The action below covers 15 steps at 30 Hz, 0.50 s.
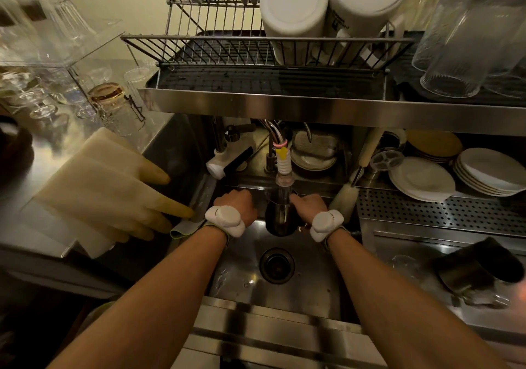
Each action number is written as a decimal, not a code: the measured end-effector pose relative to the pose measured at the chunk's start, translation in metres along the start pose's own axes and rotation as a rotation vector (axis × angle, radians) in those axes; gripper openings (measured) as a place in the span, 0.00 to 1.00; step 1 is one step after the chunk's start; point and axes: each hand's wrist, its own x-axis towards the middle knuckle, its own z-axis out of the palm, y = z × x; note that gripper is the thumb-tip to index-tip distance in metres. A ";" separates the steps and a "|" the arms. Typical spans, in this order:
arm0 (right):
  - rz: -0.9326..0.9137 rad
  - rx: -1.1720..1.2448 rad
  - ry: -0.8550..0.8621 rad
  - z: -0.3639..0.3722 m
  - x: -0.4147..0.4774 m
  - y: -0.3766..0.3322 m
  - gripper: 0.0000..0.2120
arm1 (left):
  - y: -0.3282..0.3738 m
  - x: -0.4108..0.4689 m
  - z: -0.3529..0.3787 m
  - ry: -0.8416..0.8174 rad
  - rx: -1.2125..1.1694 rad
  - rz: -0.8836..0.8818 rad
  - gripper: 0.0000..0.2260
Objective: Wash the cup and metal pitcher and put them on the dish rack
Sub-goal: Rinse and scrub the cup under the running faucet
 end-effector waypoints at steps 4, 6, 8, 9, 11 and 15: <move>0.009 -0.017 0.084 0.002 0.001 -0.001 0.22 | 0.000 0.001 -0.002 -0.009 0.014 -0.001 0.14; -0.026 0.006 0.016 0.003 0.002 0.001 0.22 | 0.000 0.001 -0.002 -0.015 0.003 -0.001 0.14; -0.018 0.009 -0.039 0.000 0.002 0.004 0.22 | 0.000 0.000 -0.002 -0.002 -0.003 -0.009 0.14; -0.008 0.011 -0.029 -0.001 0.003 0.005 0.22 | 0.000 -0.001 -0.002 0.002 0.004 -0.014 0.14; 0.014 0.026 0.036 0.000 0.003 0.005 0.21 | 0.001 -0.001 -0.001 0.002 0.020 -0.014 0.14; -0.027 0.039 -0.065 0.004 0.002 0.008 0.22 | -0.001 0.001 -0.001 0.005 0.005 -0.011 0.14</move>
